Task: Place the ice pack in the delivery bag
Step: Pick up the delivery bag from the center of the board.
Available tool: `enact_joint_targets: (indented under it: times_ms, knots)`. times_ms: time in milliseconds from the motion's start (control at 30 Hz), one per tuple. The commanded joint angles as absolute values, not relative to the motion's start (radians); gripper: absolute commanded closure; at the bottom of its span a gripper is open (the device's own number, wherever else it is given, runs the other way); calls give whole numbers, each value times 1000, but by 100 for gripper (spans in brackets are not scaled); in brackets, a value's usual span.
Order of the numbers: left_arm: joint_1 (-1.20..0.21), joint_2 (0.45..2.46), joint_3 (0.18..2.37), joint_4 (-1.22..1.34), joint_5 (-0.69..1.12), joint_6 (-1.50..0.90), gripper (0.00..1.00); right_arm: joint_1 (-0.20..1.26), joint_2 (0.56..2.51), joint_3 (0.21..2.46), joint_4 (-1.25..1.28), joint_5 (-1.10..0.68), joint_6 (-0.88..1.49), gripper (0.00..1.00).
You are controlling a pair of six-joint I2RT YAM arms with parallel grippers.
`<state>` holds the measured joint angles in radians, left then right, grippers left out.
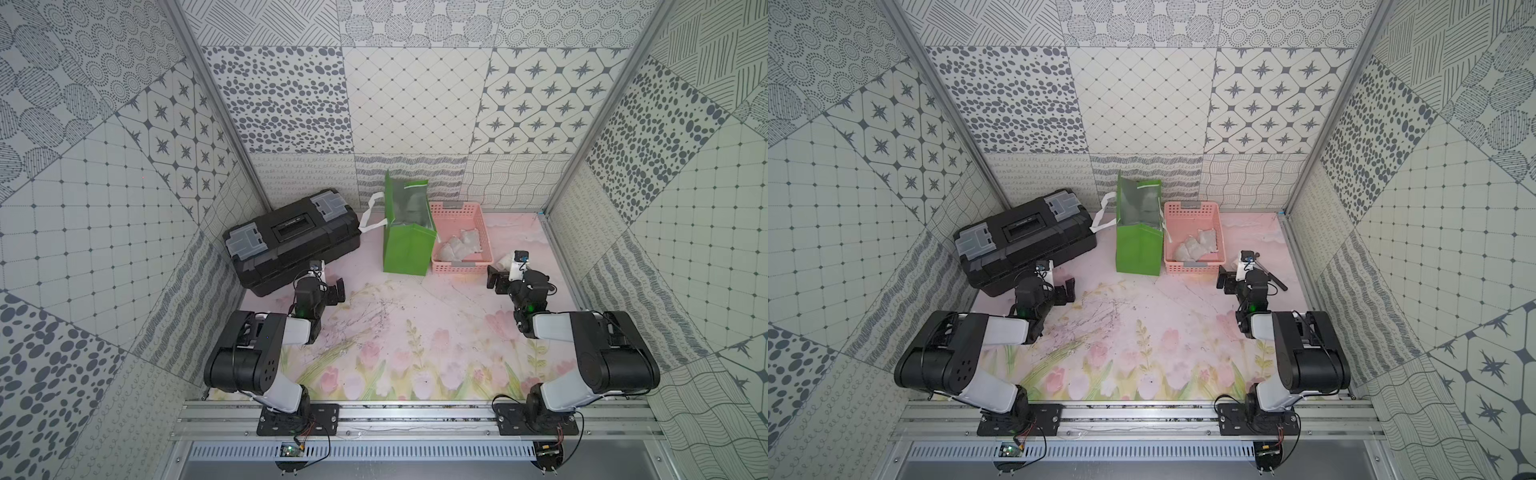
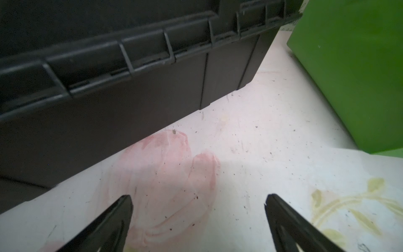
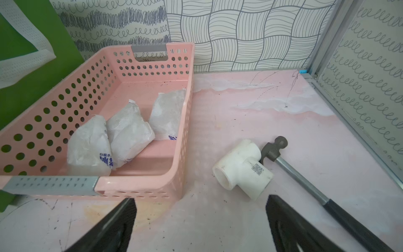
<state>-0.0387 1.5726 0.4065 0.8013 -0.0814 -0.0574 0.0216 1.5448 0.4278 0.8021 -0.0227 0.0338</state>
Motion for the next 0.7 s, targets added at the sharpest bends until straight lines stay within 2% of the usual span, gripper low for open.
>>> enact_joint_targets:
  times_ms: [0,433,567,667]
  knots:
    - [-33,1571,413,837,-61,-66,0,19,1556,417,826,-29,26,2]
    - [-36,1554,421,819,-61,-57,0,16,1540,415,827,-3,46,2]
    - [-66,1320,510,453,-116,-102,0,13,1369,494,518,64,40,2]
    - [-100,1119,606,159,-120,-244,0,7,1233,511,365,98,40,2]
